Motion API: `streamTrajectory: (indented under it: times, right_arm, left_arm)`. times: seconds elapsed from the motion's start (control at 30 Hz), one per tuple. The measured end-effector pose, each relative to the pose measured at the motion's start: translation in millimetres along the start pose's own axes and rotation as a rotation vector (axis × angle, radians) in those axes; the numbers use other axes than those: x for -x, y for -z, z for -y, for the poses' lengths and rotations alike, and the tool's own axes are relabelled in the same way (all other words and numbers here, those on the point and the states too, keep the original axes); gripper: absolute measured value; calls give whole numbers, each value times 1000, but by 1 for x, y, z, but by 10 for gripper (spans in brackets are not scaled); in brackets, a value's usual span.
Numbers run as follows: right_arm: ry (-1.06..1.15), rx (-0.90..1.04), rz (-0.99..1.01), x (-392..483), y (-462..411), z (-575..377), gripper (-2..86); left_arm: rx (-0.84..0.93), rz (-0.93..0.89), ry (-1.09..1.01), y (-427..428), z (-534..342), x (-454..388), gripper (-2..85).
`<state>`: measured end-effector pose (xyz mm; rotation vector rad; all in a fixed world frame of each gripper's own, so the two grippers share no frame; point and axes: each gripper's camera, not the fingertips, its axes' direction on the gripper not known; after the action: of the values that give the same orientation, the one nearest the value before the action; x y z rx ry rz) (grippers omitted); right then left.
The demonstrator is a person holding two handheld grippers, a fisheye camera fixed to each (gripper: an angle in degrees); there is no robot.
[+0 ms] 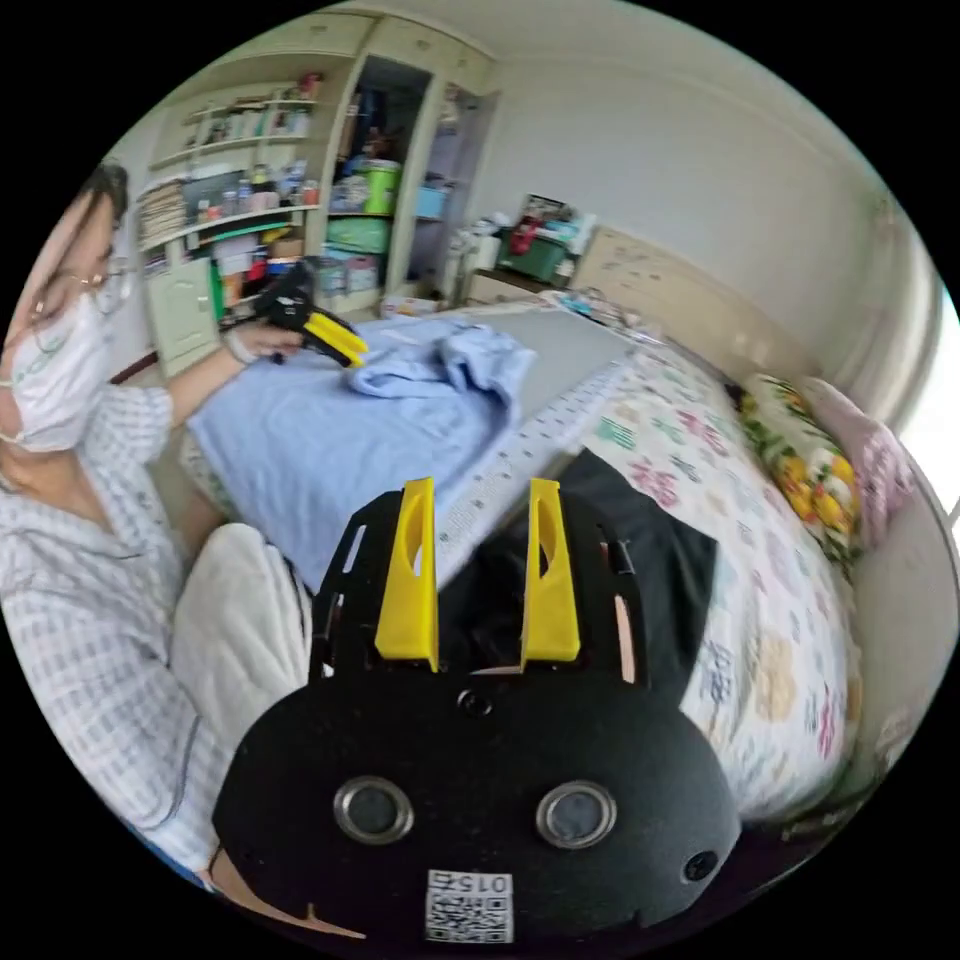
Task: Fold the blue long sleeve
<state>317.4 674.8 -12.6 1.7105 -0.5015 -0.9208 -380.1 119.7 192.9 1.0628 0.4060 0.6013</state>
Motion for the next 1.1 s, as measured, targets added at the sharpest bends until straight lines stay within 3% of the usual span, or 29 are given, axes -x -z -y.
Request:
streamTrajectory:
  times: [0.07,0.13,0.27,0.47,0.6,0.73,0.83,0.97,1.1]
  right_arm:
    - [-118,-42,-129,-7,2,-32,118]
    - [-203,-17,-117,-24,-8,-49,123]
    - [-314,116,133,-58,-72,-46,140]
    - [-396,191,241,-80,-145,-30,120]
    - [-396,258,262,-80,-156,-33,40]
    - [-315,128,410,-55,-107,-48,8]
    - [-235,87,399,-18,-68,-70,10]
    - [-170,220,263,23,-76,-104,41]
    - [-150,252,323,21,-84,-115,74]
  left_arm:
    - [-3,37,-17,-1,0,-13,77]
    - [-7,68,-32,-2,1,-25,77]
    - [-4,64,-30,-9,1,-37,76]
    - [1,-7,6,-20,1,-40,74]
    - [-2,3,-1,-26,-1,-55,74]
    - [-8,3,1,-31,-5,-64,73]
    - [-26,5,17,-34,-10,-69,67]
    - [-26,16,9,-42,-15,-82,63]
    - [-19,65,-13,-53,-20,-100,63]
